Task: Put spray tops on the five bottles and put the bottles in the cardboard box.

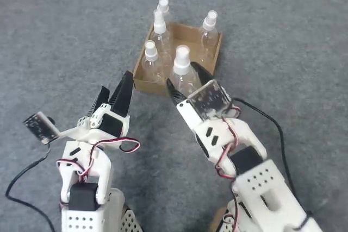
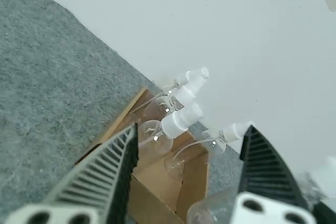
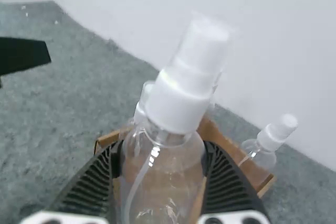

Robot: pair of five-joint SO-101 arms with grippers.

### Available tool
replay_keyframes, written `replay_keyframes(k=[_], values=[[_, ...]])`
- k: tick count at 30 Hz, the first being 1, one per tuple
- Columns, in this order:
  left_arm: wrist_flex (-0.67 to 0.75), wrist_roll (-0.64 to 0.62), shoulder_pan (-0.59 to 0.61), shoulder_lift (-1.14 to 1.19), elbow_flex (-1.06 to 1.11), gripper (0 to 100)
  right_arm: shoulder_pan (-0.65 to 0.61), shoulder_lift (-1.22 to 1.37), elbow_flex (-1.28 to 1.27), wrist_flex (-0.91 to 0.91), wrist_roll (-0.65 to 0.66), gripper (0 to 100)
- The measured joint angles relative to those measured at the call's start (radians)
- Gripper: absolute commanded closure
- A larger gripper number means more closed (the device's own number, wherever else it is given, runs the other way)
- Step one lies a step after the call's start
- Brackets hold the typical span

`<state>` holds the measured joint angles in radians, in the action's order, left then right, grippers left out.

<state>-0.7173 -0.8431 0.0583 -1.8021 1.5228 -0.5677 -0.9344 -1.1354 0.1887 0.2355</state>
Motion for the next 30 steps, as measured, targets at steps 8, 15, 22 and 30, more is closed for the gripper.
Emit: replay_keyframes(k=[8,15,22,30], values=[[0.000,0.000,0.000,0.000,0.000,70,0.000,0.222,0.074,0.000,0.000,99.1],[0.000,0.000,0.000,0.000,0.000,70,0.015,0.230,0.074,-0.026,0.000,99.1],[0.000,0.000,0.000,0.000,0.000,70,0.110,0.238,0.074,-0.150,-0.141,98.9],[0.000,0.000,0.000,0.000,0.000,70,0.189,0.238,0.074,-0.216,-0.242,98.8]])
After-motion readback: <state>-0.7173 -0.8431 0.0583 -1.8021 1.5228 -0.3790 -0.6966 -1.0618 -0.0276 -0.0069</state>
